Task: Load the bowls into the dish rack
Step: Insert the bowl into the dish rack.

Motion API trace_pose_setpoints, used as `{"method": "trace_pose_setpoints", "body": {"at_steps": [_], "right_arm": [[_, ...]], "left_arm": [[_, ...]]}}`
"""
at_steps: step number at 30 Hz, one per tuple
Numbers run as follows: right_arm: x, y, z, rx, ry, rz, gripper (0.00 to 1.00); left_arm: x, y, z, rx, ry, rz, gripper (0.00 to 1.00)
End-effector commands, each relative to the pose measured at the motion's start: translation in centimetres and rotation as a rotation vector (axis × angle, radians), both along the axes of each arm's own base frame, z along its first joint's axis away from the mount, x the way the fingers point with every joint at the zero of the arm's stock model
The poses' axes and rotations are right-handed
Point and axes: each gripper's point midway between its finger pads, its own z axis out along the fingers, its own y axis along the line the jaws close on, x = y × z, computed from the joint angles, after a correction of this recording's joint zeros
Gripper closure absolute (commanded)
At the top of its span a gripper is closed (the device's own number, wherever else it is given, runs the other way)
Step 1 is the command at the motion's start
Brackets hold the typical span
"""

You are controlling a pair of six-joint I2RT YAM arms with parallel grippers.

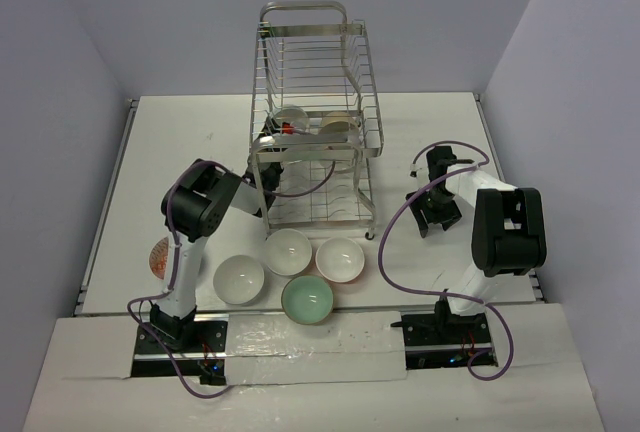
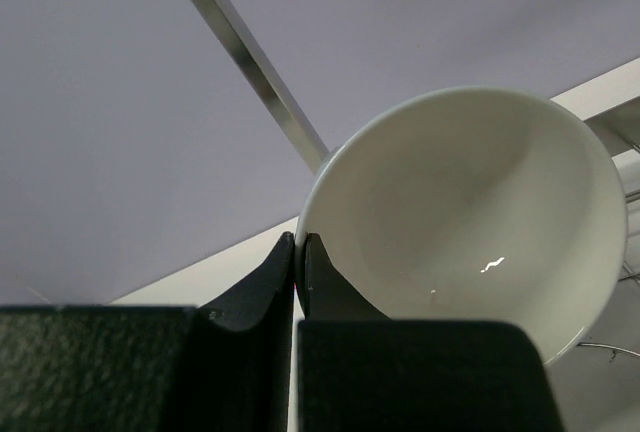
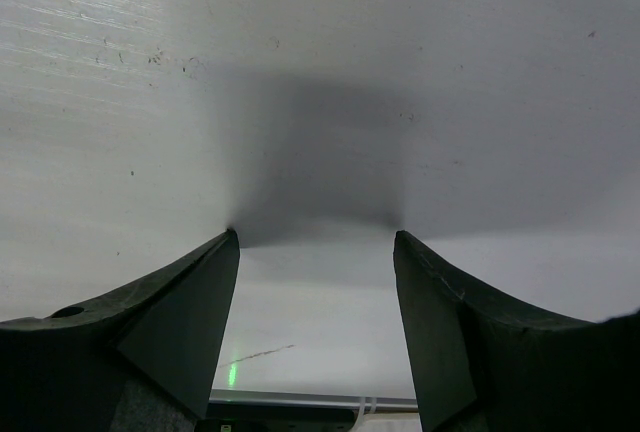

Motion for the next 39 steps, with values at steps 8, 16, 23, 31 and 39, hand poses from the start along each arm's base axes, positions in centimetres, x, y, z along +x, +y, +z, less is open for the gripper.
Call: {"method": "trace_pose_setpoints", "body": {"at_steps": [8, 16, 23, 31, 39], "right_arm": [[-1.6, -1.8, -2.6, -0.1, 0.074, 0.008, 0.29], [-1.5, -1.8, -2.6, -0.101, 0.071, 0.011, 0.29], [-1.6, -1.9, -2.6, -0.107, 0.075, 0.011, 0.29], [-1.5, -1.9, -2.6, -0.109, 0.072, 0.009, 0.29], [-1.6, -1.9, -2.6, -0.107, 0.075, 0.009, 0.29]], "left_arm": [[-2.7, 0.1, 8.0, -0.086, -0.387, -0.062, 1.0], [-2.7, -0.7, 8.3, -0.02, -0.409, -0.087, 1.0], [-2.6, -1.1, 8.6, 0.017, -0.429, -0.091, 1.0], [-2.1, -1.3, 8.9, 0.05, -0.453, -0.074, 1.0], [-2.5, -1.5, 8.3, 0.112, -0.447, -0.083, 1.0]]}}
